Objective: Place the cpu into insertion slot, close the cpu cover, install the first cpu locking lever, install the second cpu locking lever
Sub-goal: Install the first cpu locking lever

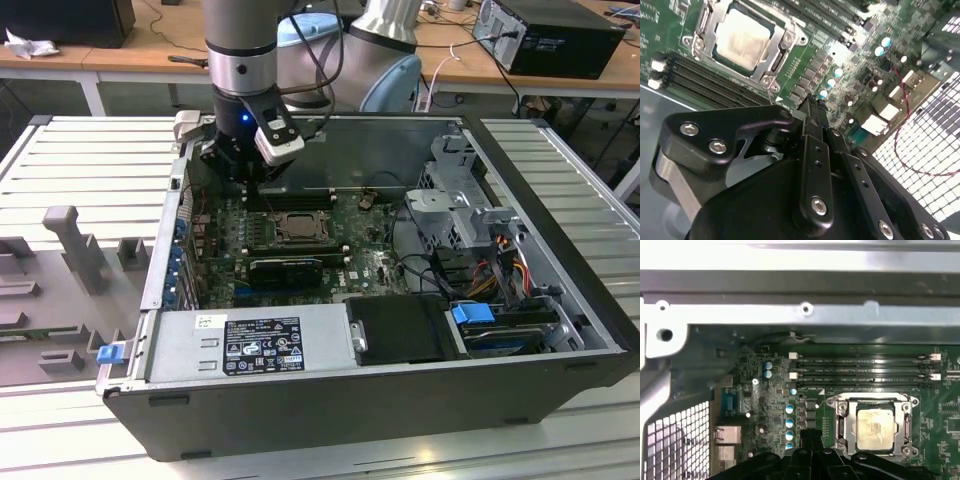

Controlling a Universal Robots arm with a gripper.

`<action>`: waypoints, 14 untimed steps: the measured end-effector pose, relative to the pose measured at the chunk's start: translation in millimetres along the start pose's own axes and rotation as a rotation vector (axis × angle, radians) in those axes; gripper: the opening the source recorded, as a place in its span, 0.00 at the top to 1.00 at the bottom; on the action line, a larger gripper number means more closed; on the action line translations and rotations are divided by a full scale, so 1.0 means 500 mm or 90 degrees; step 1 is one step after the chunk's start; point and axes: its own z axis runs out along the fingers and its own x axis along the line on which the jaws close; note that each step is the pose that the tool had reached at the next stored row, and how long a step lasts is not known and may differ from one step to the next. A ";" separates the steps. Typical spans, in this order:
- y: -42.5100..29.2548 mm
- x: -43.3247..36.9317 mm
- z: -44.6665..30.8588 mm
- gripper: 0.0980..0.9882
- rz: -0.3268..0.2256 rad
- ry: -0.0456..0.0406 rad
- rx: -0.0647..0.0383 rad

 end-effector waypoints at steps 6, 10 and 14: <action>0.020 0.007 0.002 0.99 -0.002 0.0001 -0.003; 0.037 0.008 0.003 0.99 -0.005 0.0001 -0.003; 0.054 0.008 0.004 0.99 -0.006 0.0002 -0.003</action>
